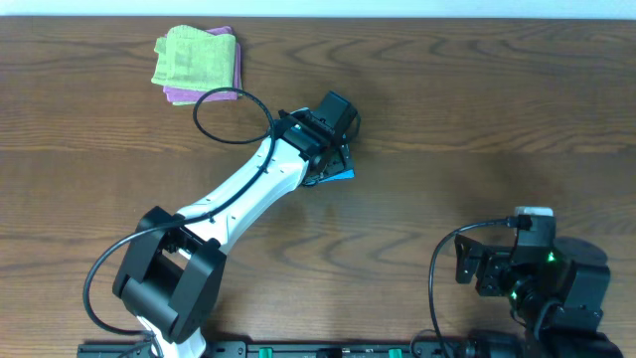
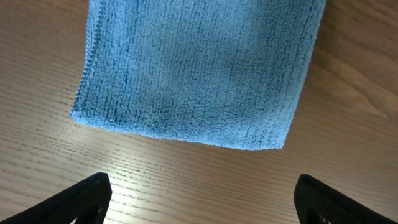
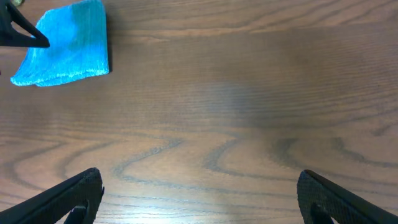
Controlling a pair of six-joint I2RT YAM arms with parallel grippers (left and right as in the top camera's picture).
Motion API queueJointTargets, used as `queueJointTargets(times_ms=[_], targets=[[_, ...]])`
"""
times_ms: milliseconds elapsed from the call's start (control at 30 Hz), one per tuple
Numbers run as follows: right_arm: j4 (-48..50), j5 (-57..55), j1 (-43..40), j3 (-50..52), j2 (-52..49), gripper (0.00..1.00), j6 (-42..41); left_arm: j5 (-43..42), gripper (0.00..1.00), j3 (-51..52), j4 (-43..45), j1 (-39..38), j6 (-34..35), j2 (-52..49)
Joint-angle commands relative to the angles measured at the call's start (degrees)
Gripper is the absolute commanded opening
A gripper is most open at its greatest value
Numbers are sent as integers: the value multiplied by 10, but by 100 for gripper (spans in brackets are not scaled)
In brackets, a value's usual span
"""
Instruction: Fold the cloth
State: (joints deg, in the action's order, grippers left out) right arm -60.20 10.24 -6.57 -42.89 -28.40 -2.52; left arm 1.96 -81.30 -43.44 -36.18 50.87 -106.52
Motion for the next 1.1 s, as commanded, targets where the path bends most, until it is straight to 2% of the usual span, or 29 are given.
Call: queueJointTargets(times_ms=[0, 200, 567, 1067], targets=[[-1, -6, -2, 5, 14, 99, -6, 12, 95, 0, -2, -2, -16, -10], [-1, -6, -2, 54, 102, 99, -6, 10, 95, 0, -2, -2, -16, -10], [15, -6, -1, 237, 259, 99, -6, 10, 95, 0, -2, -2, -16, -10], [54, -6, -1, 260, 279, 99, -6, -16, 95, 0, -2, -2, -16, -10]])
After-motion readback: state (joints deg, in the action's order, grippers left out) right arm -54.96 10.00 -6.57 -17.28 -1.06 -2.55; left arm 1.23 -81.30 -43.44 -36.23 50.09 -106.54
